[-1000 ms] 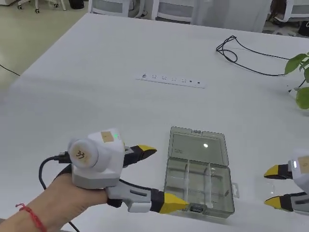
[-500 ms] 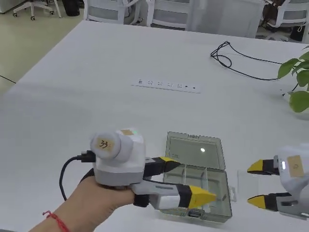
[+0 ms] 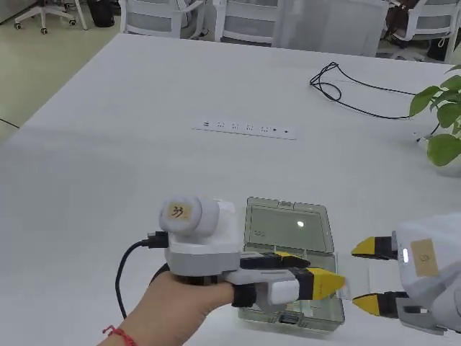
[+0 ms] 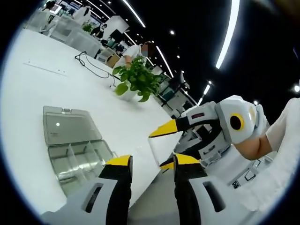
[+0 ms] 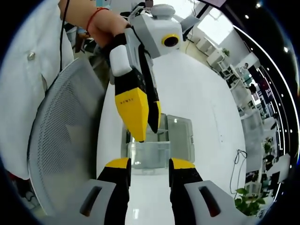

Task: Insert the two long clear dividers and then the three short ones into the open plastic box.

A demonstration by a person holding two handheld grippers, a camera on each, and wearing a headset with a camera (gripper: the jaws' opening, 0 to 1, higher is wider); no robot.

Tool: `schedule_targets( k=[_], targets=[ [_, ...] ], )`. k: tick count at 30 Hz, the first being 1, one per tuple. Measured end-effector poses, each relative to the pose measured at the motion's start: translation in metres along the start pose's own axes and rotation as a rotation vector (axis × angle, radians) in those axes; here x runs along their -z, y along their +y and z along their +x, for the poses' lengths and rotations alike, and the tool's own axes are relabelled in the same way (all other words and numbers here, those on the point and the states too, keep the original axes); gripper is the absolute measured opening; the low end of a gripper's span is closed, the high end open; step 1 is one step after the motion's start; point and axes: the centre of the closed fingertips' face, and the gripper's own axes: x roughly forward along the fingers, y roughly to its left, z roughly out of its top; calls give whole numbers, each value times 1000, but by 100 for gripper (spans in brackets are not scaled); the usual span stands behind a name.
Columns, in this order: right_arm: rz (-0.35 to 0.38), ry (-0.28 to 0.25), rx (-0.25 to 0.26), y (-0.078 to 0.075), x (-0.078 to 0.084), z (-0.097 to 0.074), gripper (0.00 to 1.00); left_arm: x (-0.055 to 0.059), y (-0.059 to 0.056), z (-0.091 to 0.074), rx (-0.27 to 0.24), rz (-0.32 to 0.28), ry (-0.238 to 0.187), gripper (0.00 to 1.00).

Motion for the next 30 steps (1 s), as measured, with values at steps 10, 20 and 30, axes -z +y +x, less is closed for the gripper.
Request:
schedule_targets(
  k=[10,20,30],
  targets=[
    [12,-21,0,5,-14,-4,33,5,-3,8,24,-70,1,19],
    [-4,-13,-6,8,-17,-3,33,9,-7,10,53,-92,13,2],
    [-14,-5,-4,9,-16,-1,33,11,-9,11,63,-110,13,0]
  ],
)
